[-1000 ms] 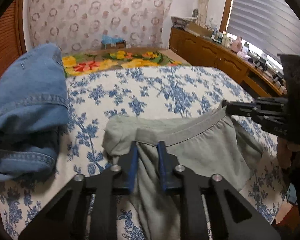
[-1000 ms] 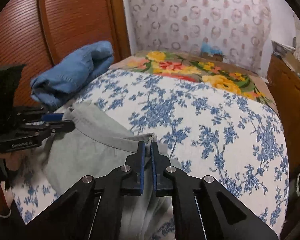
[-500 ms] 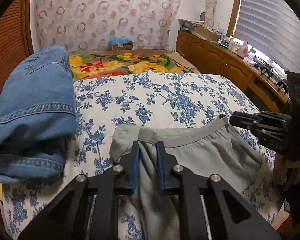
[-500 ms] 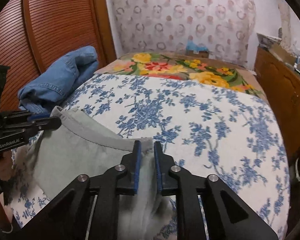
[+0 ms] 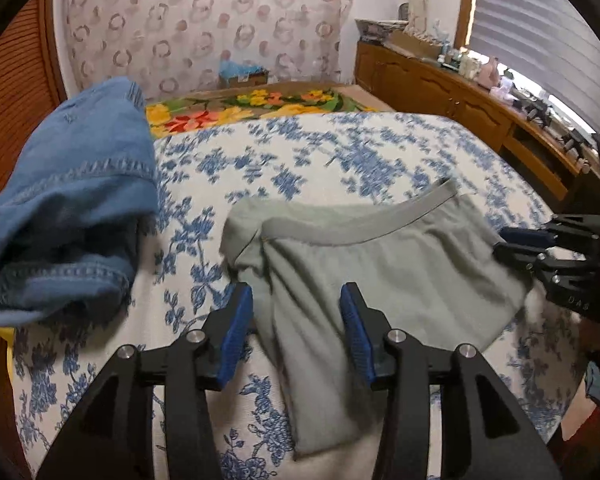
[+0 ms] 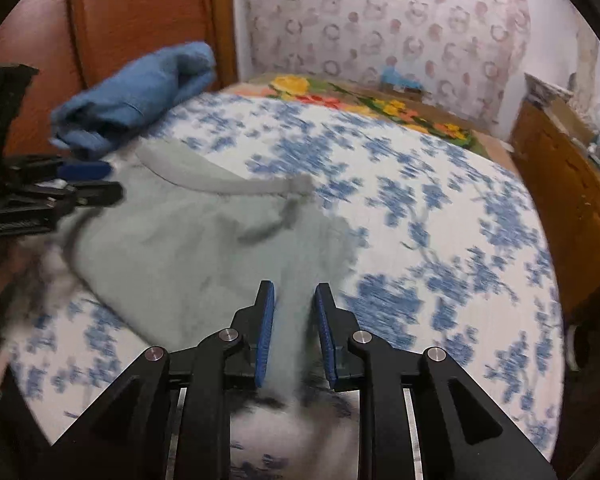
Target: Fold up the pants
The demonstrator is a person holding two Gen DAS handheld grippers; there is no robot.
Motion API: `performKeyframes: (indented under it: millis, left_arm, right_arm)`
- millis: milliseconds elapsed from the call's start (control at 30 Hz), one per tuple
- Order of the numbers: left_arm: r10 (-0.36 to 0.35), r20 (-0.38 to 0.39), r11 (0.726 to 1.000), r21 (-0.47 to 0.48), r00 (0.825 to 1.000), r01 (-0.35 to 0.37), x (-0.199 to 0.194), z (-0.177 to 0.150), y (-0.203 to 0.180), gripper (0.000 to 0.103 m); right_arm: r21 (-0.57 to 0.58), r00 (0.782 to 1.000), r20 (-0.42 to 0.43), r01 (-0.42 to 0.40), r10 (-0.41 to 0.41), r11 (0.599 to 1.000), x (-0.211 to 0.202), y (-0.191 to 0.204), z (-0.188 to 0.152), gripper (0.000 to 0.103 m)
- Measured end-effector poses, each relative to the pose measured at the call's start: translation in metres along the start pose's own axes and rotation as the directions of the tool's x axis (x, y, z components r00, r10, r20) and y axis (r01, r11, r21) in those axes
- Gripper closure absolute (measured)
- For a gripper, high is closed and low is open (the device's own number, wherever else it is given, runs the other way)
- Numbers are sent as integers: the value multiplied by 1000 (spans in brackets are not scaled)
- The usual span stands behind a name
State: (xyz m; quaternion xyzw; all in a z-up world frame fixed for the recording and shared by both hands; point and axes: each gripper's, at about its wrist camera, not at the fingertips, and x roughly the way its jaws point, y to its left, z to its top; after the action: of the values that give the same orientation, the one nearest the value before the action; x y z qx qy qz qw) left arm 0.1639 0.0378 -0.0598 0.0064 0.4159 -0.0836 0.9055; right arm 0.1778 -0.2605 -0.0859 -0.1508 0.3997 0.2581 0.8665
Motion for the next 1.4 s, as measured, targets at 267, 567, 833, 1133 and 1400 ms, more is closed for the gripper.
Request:
performKeyframes:
  millis: [267,567,833,1133,1400]
  left_arm:
    - [-10,-15,1000,-8,1000,10,9,-7,4,57]
    - [-28,-5,997,-78,1000,27,13,-10,17,42]
    - [-20,-6,997,-70,1000,19,12,-11,12,42]
    - [-23,-5,997,-73,1000,23,11,-11,12,42]
    - [-24,-4,997,-72,1000,23,11,-11,11,42]
  right_arm:
    - [31,1000,5,-9,9,999,-8,-10,-1,81]
    - [81,998,28,-50,48,995,3,-13,17,58]
    - [113,1000,-8,-28,29,993,27,-20,22,51]
    - [105,1000,-7,-14,14,994,30,-18,21,37]
    - [110,1000,-7,-14,15,994,31,-20,21,34]
